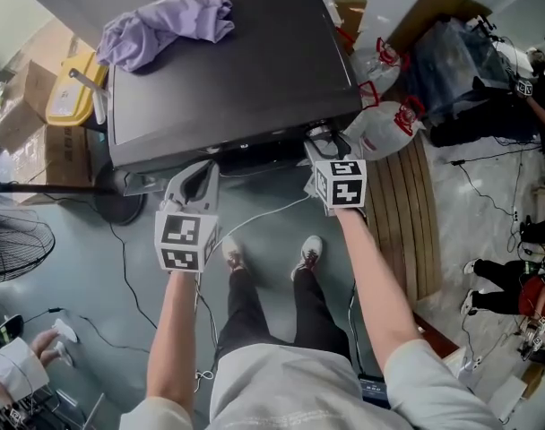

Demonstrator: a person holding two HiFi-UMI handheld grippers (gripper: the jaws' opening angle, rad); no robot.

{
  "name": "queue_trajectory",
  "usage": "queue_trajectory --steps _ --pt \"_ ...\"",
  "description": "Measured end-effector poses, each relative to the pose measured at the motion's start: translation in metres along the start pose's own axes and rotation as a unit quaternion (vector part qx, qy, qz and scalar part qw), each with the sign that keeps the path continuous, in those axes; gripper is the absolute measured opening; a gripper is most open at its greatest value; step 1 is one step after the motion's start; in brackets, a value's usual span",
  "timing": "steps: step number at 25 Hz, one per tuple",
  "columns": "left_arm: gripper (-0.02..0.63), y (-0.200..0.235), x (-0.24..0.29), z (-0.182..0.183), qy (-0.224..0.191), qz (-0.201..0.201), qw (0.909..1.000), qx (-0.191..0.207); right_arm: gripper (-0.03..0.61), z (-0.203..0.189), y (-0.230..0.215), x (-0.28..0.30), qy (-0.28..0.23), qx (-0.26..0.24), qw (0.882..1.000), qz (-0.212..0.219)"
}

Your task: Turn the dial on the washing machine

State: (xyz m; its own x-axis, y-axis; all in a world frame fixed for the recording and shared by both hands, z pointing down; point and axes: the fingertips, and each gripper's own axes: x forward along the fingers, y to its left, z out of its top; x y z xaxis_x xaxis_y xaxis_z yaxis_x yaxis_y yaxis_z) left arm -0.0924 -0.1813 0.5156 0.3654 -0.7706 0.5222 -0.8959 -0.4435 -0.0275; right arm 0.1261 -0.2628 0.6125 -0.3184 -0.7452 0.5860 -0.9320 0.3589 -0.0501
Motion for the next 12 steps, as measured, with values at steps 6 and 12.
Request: queue_trajectory --steps 6,12 --pt "0.015 -0.0007 -0.0010 -0.0038 0.001 0.000 1.0000 0.004 0.274 0.0010 0.0044 -0.0008 0.003 -0.089 0.995 -0.046" --pt "0.015 -0.0023 -0.0028 -0.0051 0.000 0.001 1.0000 0.004 0.272 0.0014 0.0057 -0.0024 0.006 -0.145 0.987 -0.067"
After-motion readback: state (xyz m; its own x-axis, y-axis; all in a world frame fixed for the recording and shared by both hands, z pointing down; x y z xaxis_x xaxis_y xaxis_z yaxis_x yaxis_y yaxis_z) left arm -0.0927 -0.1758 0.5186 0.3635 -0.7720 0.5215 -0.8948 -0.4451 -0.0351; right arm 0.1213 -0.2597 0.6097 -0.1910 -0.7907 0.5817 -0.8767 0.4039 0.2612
